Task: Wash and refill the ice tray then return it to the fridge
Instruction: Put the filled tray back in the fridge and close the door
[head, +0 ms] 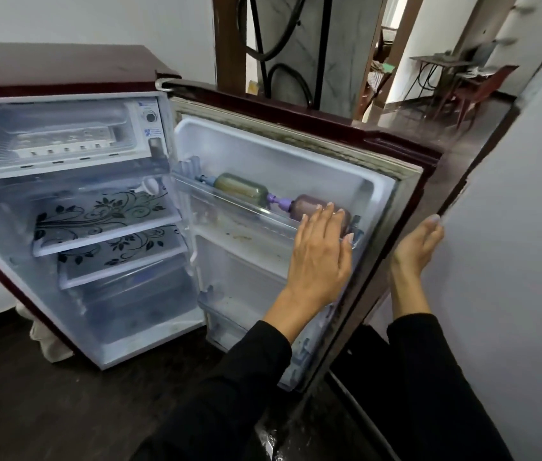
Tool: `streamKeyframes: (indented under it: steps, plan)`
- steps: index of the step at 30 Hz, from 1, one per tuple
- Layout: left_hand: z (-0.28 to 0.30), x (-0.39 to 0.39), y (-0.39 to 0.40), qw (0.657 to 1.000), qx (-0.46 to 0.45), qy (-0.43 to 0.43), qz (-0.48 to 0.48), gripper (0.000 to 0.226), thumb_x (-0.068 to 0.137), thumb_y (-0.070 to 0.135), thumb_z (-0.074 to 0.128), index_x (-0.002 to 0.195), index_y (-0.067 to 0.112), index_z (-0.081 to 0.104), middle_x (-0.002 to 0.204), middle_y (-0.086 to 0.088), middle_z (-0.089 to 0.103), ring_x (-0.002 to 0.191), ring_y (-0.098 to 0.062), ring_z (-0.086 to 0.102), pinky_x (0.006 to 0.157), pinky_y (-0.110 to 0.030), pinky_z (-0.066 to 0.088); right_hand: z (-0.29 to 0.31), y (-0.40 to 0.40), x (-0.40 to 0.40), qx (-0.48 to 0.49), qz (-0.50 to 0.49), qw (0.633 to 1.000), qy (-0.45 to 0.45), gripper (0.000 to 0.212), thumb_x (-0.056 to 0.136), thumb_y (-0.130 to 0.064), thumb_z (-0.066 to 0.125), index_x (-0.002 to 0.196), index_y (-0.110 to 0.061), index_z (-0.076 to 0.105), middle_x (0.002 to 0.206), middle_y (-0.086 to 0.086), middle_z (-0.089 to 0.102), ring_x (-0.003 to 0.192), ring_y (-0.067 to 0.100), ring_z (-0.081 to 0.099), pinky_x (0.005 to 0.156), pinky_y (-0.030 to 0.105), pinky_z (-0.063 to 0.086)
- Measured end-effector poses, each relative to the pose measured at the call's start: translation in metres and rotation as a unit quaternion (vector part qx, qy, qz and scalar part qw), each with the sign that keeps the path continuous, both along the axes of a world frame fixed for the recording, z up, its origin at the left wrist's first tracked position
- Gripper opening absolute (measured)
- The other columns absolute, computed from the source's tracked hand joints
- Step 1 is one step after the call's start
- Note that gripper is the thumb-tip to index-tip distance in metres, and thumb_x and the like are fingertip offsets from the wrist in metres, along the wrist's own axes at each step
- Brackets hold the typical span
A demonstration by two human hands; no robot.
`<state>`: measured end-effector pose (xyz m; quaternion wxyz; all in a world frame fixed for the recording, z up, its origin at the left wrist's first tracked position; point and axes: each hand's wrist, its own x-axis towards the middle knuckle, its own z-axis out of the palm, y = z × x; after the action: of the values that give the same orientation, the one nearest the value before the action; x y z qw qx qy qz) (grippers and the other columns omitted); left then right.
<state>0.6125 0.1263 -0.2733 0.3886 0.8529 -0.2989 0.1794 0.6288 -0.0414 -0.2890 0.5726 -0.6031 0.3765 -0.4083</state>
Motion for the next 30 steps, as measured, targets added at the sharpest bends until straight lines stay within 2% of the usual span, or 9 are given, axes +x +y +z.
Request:
streamKeyframes:
  steps: [3, 7, 12, 15, 18, 23, 25, 27, 30]
  plan:
    - [0.002, -0.008, -0.012, 1.0, 0.007, -0.002, 0.009, 0.05, 0.096, 0.031, 0.028, 0.132, 0.005, 0.05, 0.143, -0.015, 0.045, 0.136, -0.027, 0.038, 0.115, -0.046, 0.026, 0.016, -0.011, 0.002, 0.012, 0.052, 0.999, -0.006, 0.057, 0.104, -0.046, 0.018, 0.153, -0.017, 0.021, 0.158, 0.004, 0.026, 0.144, 0.019, 0.026, 0.113, 0.028, 0.021]
    - [0.002, -0.019, -0.017, 0.999, 0.014, -0.001, 0.029, 0.047, 0.097, 0.031, 0.031, 0.13, 0.006, 0.051, 0.143, -0.015, 0.045, 0.136, -0.028, 0.038, 0.115, -0.046, 0.027, 0.027, -0.014, 0.002, 0.045, 0.131, 0.99, 0.017, 0.062, 0.101, -0.055, 0.015, 0.14, -0.018, 0.046, 0.147, 0.003, 0.044, 0.136, 0.019, 0.038, 0.108, 0.032, 0.028]
    - [0.005, -0.038, -0.017, 0.997, 0.016, -0.02, 0.066, 0.044, 0.096, 0.03, 0.033, 0.128, 0.006, 0.053, 0.142, -0.016, 0.046, 0.136, -0.029, 0.038, 0.115, -0.046, 0.026, 0.025, -0.005, -0.008, 0.044, 0.122, 0.992, 0.01, 0.056, 0.102, -0.051, 0.018, 0.126, -0.021, 0.059, 0.135, 0.002, 0.054, 0.123, 0.018, 0.047, 0.098, 0.029, 0.035]
    - [0.013, -0.048, -0.017, 0.995, 0.009, -0.035, 0.091, 0.045, 0.096, 0.03, 0.035, 0.129, 0.005, 0.052, 0.143, -0.018, 0.044, 0.138, -0.031, 0.034, 0.115, -0.047, 0.026, 0.017, -0.001, -0.015, 0.033, 0.093, 0.995, 0.007, 0.048, 0.101, -0.05, 0.025, 0.1, -0.025, 0.066, 0.107, -0.003, 0.064, 0.105, 0.018, 0.058, 0.094, 0.034, 0.044]
    - [0.022, -0.06, -0.016, 0.992, 0.009, -0.057, 0.111, 0.047, 0.096, 0.031, 0.035, 0.133, 0.004, 0.048, 0.146, -0.019, 0.04, 0.14, -0.031, 0.03, 0.116, -0.047, 0.024, 0.006, 0.006, -0.026, 0.006, 0.083, 0.996, 0.007, 0.039, 0.1, -0.043, 0.035, 0.083, -0.025, 0.065, 0.078, -0.011, 0.061, 0.082, 0.01, 0.06, 0.076, 0.028, 0.043]
    - [0.032, -0.081, -0.002, 0.98, -0.013, -0.094, 0.173, 0.053, 0.096, 0.034, 0.039, 0.138, 0.003, 0.042, 0.148, -0.018, 0.038, 0.141, -0.03, 0.029, 0.117, -0.044, 0.018, -0.003, 0.021, -0.049, -0.009, 0.126, 0.992, -0.028, 0.041, 0.1, -0.032, 0.043, 0.064, -0.023, 0.06, 0.059, -0.006, 0.062, 0.045, -0.002, 0.056, 0.059, 0.019, 0.05]
    - [0.036, -0.089, 0.008, 0.975, -0.022, -0.106, 0.196, 0.055, 0.095, 0.036, 0.039, 0.139, 0.002, 0.042, 0.148, -0.018, 0.038, 0.142, -0.03, 0.029, 0.118, -0.044, 0.018, -0.009, 0.035, -0.054, -0.031, 0.102, 0.994, -0.027, 0.037, 0.1, -0.033, 0.043, 0.066, -0.027, 0.058, 0.059, -0.008, 0.061, 0.045, -0.004, 0.054, 0.059, 0.019, 0.048]
    - [0.04, -0.097, 0.02, 0.969, -0.025, -0.124, 0.213, 0.056, 0.095, 0.036, 0.04, 0.139, 0.002, 0.042, 0.148, -0.018, 0.039, 0.141, -0.03, 0.029, 0.117, -0.045, 0.02, -0.015, 0.052, -0.056, -0.024, 0.086, 0.996, -0.028, 0.029, 0.098, -0.032, 0.045, 0.074, -0.026, 0.06, 0.07, -0.01, 0.065, 0.057, -0.006, 0.057, 0.068, 0.022, 0.05]
    - [0.045, -0.106, 0.041, 0.958, -0.022, -0.16, 0.238, 0.053, 0.095, 0.033, 0.042, 0.137, 0.001, 0.045, 0.145, -0.02, 0.042, 0.14, -0.032, 0.032, 0.117, -0.045, 0.022, -0.023, 0.084, -0.055, -0.032, 0.157, 0.987, -0.021, 0.026, 0.098, -0.031, 0.047, 0.087, -0.018, 0.066, 0.077, -0.009, 0.064, 0.067, -0.004, 0.056, 0.067, 0.018, 0.045]
